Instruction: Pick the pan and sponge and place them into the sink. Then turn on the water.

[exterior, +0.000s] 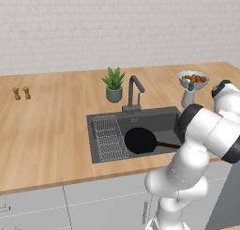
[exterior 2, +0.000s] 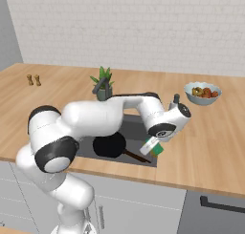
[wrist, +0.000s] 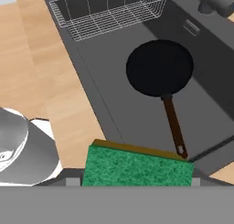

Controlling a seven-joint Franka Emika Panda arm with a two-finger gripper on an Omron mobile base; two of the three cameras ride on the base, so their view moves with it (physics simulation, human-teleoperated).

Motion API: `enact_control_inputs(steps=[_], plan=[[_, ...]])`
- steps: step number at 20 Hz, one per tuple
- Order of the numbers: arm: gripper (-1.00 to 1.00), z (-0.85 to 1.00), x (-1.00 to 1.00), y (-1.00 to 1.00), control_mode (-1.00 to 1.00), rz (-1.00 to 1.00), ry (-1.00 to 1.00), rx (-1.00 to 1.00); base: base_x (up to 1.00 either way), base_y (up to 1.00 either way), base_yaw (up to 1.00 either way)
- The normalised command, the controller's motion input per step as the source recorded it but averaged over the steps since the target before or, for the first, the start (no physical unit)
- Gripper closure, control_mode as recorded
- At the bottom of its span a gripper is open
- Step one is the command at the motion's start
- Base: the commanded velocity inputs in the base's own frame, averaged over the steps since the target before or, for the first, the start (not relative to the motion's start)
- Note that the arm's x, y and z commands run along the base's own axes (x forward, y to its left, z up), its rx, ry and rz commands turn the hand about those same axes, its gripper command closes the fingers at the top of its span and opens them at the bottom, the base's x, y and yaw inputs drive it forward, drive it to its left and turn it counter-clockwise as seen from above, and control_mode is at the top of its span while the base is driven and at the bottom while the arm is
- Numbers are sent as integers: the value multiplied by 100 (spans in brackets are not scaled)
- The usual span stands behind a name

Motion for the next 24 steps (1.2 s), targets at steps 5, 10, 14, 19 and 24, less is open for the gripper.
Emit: enact_control_inputs(steps=[5,10,14,19,24], plan=[[100,99,-32,100,-100,16,-25,-1,0,0,0],[100,48,-14,100,-100,4,-18,-3,0,0,0],[100,1,11,87,-100,0,5,0,0,0,0],[100,0,47,32,-100,3,36,1,0,0,0],[100,-1,60,2,-100,7,43,5,0,0,0]])
